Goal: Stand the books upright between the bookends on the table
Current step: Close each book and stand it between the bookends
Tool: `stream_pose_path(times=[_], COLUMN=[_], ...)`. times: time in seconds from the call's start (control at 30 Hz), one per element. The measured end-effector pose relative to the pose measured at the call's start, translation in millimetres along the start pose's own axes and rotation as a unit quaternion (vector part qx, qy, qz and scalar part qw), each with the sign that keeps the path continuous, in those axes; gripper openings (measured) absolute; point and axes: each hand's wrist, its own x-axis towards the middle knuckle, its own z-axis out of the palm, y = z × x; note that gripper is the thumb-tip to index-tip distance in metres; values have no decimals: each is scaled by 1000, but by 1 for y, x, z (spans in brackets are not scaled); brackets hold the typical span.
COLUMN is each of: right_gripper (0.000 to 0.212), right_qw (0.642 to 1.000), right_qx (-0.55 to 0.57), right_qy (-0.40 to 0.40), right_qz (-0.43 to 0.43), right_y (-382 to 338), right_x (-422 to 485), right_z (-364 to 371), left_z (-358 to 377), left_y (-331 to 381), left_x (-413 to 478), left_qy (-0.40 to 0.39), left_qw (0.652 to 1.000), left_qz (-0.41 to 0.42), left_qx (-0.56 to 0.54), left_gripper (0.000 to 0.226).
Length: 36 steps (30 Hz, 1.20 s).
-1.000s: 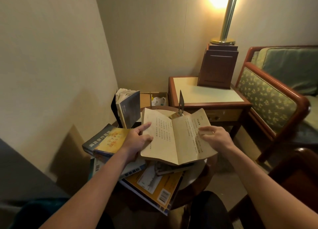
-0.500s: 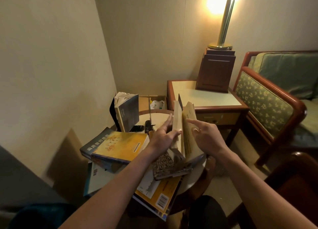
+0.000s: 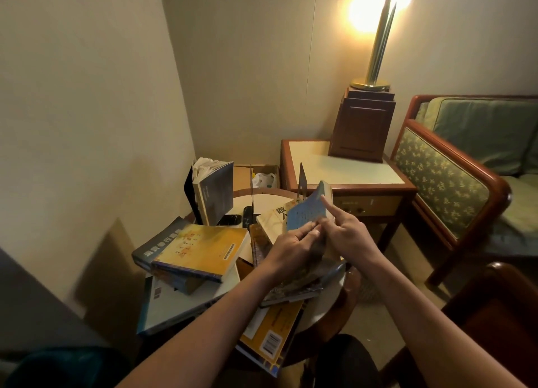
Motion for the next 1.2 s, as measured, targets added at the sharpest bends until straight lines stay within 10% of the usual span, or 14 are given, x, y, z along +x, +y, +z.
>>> stream_pose_path(times=[0.23, 0.37, 0.73, 0.87, 1.2], right_gripper=[53, 47, 40, 40, 41], right_qw=[995, 949, 962, 884, 875], right_qx=[89, 294, 259, 454, 470], right_qy=[7, -6, -36, -62, -74], right_qz=[51, 110, 79, 93, 89], right_y=[0, -15, -57, -59, -77], right_x=[-4, -5, -11, -15, -27], right_z=[-1, -5, 23, 38, 61], left_z=[-12, -46, -87, -93, -103], left_y=[-19, -1, 41, 40, 37], left_x=[-4, -5, -27, -32, -47], left_qy=[69, 181, 125, 26, 46], left_qw=[990, 977, 985, 928, 924], left_qz=[-48, -99, 0, -11, 15], left_qx=[117, -52, -115, -371, -379], left_gripper=[47, 51, 58, 54, 55])
